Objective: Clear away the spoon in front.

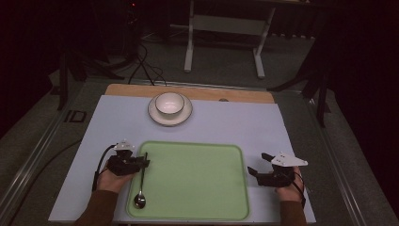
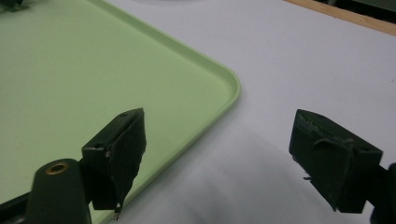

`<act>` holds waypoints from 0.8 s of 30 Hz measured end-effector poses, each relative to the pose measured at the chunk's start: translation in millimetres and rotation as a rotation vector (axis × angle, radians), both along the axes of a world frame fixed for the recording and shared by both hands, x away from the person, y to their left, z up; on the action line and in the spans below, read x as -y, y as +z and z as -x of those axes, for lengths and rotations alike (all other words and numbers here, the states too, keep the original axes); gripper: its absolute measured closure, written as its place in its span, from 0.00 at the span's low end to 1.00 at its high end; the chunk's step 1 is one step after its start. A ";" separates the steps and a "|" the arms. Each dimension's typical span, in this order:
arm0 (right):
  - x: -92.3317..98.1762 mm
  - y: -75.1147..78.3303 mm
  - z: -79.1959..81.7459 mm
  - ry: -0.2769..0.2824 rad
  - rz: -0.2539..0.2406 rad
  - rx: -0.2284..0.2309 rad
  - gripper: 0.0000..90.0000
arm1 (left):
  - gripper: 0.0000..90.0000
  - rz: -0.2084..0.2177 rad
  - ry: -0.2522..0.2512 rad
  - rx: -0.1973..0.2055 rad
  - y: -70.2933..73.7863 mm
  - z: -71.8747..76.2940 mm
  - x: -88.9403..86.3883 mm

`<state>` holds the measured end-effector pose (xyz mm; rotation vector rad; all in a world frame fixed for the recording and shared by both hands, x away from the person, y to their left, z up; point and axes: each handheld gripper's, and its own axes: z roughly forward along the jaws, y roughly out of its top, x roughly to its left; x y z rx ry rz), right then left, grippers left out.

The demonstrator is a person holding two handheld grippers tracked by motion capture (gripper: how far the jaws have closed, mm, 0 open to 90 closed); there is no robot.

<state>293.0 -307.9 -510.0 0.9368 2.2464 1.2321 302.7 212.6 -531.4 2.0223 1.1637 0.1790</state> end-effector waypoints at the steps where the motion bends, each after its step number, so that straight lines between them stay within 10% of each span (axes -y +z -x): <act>1: 0.0 0.0 0.1 -0.001 0.000 -0.001 0.20 | 0.76 -0.003 0.002 0.001 0.0 -0.2 -0.3; 16: -0.8 -0.3 -0.2 0.001 0.002 -0.004 0.21 | 0.42 -0.043 0.033 0.087 5.2 -0.9 7.4; 24: -0.7 -0.2 -0.4 0.001 -0.001 -0.003 0.20 | 0.42 0.004 0.074 0.118 9.8 -4.1 -0.4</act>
